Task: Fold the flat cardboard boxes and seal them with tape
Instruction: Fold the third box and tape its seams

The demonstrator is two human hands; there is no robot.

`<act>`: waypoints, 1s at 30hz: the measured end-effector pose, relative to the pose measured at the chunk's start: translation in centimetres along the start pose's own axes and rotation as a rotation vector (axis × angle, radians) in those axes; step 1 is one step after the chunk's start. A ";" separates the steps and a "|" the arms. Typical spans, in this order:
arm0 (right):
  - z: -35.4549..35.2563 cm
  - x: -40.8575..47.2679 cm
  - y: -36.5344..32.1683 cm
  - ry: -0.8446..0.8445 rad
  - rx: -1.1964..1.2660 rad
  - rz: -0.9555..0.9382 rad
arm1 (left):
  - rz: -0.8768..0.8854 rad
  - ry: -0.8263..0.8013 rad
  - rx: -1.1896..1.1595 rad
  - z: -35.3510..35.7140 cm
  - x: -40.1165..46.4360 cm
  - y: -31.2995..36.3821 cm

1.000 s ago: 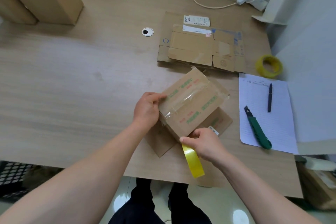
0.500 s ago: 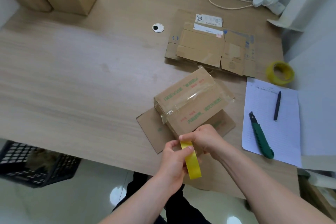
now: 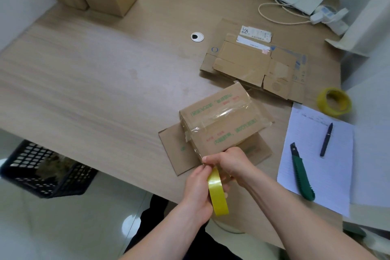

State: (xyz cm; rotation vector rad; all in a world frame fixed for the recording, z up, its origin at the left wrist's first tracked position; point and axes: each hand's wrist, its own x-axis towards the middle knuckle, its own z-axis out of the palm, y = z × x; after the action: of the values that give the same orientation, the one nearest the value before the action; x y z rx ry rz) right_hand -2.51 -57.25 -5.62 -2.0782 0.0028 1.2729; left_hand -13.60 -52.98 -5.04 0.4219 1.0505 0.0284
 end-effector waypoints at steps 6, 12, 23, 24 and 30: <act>-3.3 -1.1 1.8 0.122 -0.139 -0.225 | 0.008 0.054 -0.022 0.4 1.0 0.3; -14.3 -0.9 10.8 0.742 -0.456 0.021 | 0.013 0.056 0.040 -0.1 1.5 0.0; -14.3 -1.7 11.3 0.690 -0.429 -0.079 | 0.004 0.058 0.075 -0.2 1.8 0.2; -13.9 -2.3 10.5 0.681 -0.368 -0.161 | 0.000 0.053 0.072 -0.2 1.8 0.2; -11.0 -8.0 4.2 0.291 -0.582 -0.658 | -0.011 0.039 0.050 -0.4 1.9 0.2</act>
State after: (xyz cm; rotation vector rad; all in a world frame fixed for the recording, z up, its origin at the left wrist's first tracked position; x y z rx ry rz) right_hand 0.53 -69.27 1.46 -2.4148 -0.9372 0.5941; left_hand -12.96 -52.26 -6.71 0.4628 1.0933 0.0008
